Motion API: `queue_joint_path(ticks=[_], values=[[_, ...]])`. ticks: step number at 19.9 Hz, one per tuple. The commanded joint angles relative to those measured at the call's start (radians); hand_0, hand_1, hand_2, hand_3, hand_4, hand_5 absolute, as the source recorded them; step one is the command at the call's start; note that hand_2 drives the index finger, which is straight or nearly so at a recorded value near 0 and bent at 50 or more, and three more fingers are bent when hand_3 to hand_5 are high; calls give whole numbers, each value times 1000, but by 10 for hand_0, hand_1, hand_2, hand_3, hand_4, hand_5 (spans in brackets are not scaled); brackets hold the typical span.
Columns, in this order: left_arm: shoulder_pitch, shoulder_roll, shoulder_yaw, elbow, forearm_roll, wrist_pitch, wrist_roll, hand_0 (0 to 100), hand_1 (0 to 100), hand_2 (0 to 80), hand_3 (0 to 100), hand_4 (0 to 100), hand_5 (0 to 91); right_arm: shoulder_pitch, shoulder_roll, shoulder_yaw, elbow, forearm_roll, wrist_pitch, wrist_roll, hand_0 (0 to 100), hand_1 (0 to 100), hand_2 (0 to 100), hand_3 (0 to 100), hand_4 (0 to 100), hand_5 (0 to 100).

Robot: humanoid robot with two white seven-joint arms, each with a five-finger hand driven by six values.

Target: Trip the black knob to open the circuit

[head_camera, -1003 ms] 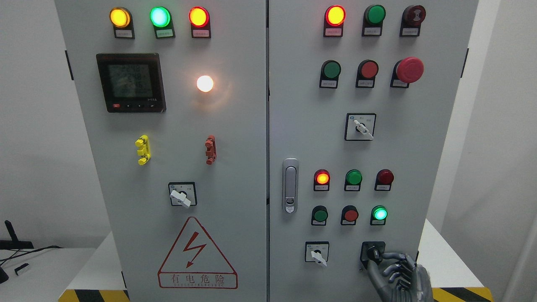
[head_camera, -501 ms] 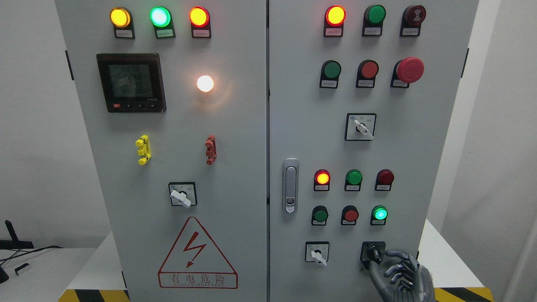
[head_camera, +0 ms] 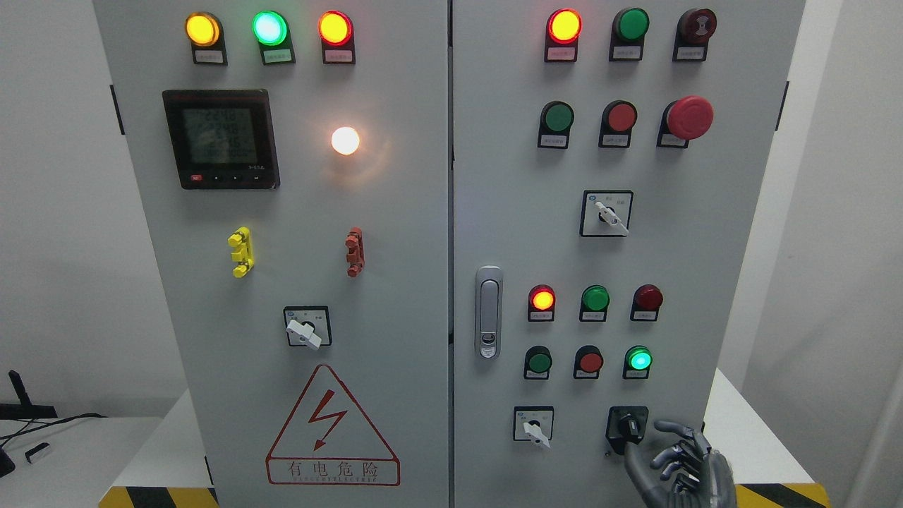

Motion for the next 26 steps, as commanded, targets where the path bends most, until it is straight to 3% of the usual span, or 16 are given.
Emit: queue_joint_path(ticks=[1, 5, 11, 13, 14, 16, 17, 20, 23, 24, 26], values=[[0, -1, 0, 1, -31, -1, -1, 120, 389, 0, 0, 0, 0, 26, -13, 1, -33, -4, -20, 6, 224, 781, 395, 777, 872, 988], [0, 1, 0, -1, -31, -1, -1, 120, 389, 0, 0, 0, 0, 51, -24, -2, -38, -4, -91, 9, 223, 782, 413, 786, 875, 989], [0, 1, 0, 1, -31, -1, -1, 120, 389, 0, 0, 0, 0, 124, -57, -2, -34, -7, -290, 17, 230, 748, 386, 759, 825, 926], [0, -1, 0, -1, -31, -1, -1, 120, 389, 0, 0, 0, 0, 157, -68, 0, -34, -7, -344, 20, 232, 724, 365, 726, 745, 823], [0, 1, 0, 1, -31, -1, -1, 120, 389, 0, 0, 0, 0, 172, -71, 0, -34, -8, -373, 20, 225, 700, 336, 685, 667, 719], [0, 1, 0, 1, -31, -1, -1, 120, 389, 0, 0, 0, 0, 212, -77, 1, -34, -8, -440, 46, 231, 643, 315, 630, 584, 598], [0, 1, 0, -1, -31, -1, -1, 120, 389, 0, 0, 0, 0, 233, -83, 1, -36, -8, -483, 61, 177, 625, 314, 593, 523, 530], [0, 1, 0, -1, -31, -1, -1, 120, 389, 0, 0, 0, 0, 293, -83, 3, -38, -10, -579, 92, 135, 501, 221, 408, 351, 338], [0, 1, 0, -1, -31, -1, -1, 120, 389, 0, 0, 0, 0, 339, -83, 10, -62, -63, -609, 140, 160, 382, 0, 145, 110, 106], [0, -1, 0, -1, -31, -1, -1, 120, 389, 0, 0, 0, 0, 362, -86, 15, -85, -115, -609, 164, 157, 337, 0, 84, 50, 32], [0, 1, 0, 1, -31, -1, -1, 120, 389, 0, 0, 0, 0, 411, -105, 18, -126, -201, -609, 219, 145, 276, 0, 12, 0, 0]])
